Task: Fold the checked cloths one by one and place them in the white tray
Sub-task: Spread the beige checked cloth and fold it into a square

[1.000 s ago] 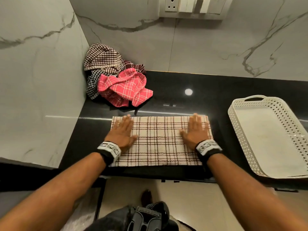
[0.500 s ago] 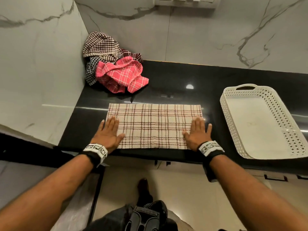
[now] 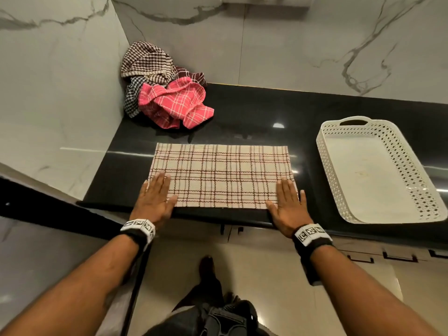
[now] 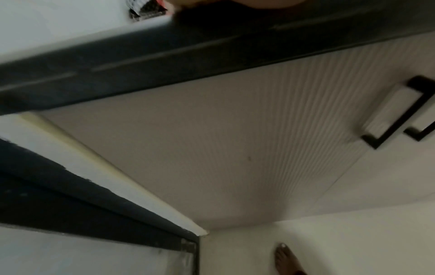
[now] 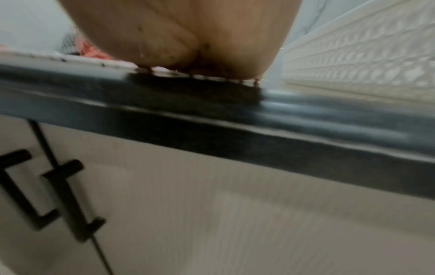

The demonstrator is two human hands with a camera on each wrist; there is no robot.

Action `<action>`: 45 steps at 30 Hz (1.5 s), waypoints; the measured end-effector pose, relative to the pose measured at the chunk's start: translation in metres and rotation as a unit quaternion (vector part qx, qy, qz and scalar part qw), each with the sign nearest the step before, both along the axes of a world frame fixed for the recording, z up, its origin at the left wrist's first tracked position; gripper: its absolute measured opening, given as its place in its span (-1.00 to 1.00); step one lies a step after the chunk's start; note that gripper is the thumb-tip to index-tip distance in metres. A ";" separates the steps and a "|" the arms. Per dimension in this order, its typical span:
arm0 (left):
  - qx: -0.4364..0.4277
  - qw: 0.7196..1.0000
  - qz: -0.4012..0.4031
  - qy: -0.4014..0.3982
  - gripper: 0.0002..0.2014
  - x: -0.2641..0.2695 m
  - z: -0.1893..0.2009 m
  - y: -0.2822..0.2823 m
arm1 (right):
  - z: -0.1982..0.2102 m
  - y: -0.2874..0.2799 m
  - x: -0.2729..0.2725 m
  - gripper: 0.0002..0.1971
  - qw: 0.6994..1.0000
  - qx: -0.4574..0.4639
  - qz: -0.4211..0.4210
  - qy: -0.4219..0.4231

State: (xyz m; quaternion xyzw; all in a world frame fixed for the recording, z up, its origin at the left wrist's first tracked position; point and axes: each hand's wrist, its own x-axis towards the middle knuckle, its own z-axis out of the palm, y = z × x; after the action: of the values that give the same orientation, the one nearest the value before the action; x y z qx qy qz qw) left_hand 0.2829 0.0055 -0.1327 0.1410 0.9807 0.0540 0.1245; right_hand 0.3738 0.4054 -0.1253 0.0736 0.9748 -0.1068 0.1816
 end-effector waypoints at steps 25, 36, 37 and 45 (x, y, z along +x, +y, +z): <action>0.112 0.959 -0.241 0.095 -0.79 -0.075 0.021 0.101 | 0.029 -0.027 -0.294 -0.30 0.999 -0.012 -0.035 -0.034; 0.180 0.940 -0.288 0.030 -0.76 -0.077 0.012 0.084 | 0.042 -0.043 -0.176 -0.47 0.995 -0.062 -0.042 0.073; 0.187 0.940 -0.284 0.020 -0.75 -0.071 0.011 0.080 | 0.040 -0.046 -0.146 -0.55 0.994 -0.052 -0.043 0.080; 0.141 0.949 -0.276 0.053 -0.50 -0.008 0.006 0.072 | 0.007 -0.035 0.027 -0.60 0.991 -0.035 -0.014 0.129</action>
State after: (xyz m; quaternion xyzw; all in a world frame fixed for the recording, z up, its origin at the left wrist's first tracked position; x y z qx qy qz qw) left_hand 0.2749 0.0775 -0.1263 0.4245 0.8912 0.1474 0.0615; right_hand 0.4012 0.3704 -0.1179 0.0662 0.9845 -0.1524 0.0556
